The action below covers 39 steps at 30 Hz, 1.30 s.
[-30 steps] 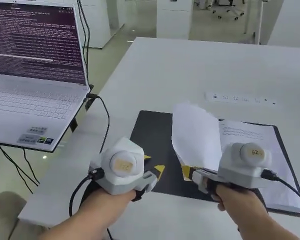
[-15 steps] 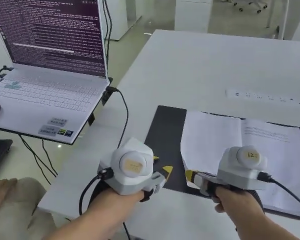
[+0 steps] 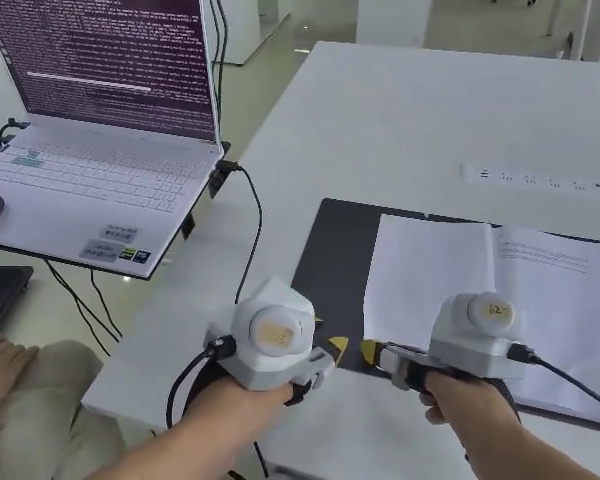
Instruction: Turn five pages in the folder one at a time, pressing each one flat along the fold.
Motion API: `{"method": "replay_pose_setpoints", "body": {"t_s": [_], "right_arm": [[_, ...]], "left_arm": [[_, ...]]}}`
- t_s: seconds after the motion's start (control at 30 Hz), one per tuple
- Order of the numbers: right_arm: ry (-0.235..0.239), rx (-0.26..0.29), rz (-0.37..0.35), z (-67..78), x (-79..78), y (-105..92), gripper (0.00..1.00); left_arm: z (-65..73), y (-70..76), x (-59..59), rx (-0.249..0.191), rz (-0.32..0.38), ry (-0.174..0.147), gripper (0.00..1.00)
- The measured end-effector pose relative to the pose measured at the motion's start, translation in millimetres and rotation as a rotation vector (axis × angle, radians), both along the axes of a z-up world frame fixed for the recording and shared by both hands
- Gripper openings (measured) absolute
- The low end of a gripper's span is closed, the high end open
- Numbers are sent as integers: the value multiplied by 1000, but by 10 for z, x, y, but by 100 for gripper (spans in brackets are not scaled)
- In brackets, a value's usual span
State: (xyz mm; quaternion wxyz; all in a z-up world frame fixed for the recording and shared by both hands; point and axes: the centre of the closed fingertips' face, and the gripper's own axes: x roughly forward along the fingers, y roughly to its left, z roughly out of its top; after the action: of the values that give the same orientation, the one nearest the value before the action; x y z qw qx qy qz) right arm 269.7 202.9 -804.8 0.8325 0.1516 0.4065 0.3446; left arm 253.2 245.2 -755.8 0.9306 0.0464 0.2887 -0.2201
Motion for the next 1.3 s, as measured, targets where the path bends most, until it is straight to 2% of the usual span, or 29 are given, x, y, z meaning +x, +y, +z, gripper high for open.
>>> {"method": "replay_pose_setpoints", "body": {"t_s": [0.03,0.2,0.3,0.47,0.5,0.67,0.77,0.87,0.9,0.97,1.03,1.1,1.3], "right_arm": [[-13,11,-5,55,-2,-38,10],[-17,43,-62,175,54,-284,11],[-34,42,-77,217,82,-407,11],[-34,41,-139,223,202,-697,11],[-30,48,-151,233,229,-747,11],[-44,53,-182,280,328,-918,11],[-44,57,-194,281,379,-992,11],[-40,64,-200,275,413,-1036,11],[-37,69,-203,274,428,-1047,11],[-28,80,-209,263,462,-1072,10],[-19,91,-211,260,492,-1087,10],[-6,103,-212,255,530,-1108,9],[40,167,-253,302,707,-1205,6]], "left_arm": [[-12,-15,8,1,-3,3,19],[-76,-155,72,2,-29,9,19],[-79,-242,96,-3,-39,12,19],[-256,-437,165,18,-90,29,19],[-317,-469,170,25,-99,44,19],[-506,-532,225,55,-104,71,20],[-569,-537,241,69,-98,76,19],[-620,-525,231,97,-100,78,20],[-642,-502,198,113,-100,88,20],[-604,-497,196,92,-87,71,20],[-602,-497,198,93,-97,50,20],[-602,-489,200,71,-86,44,20],[-607,-490,207,54,-83,18,20]]}}
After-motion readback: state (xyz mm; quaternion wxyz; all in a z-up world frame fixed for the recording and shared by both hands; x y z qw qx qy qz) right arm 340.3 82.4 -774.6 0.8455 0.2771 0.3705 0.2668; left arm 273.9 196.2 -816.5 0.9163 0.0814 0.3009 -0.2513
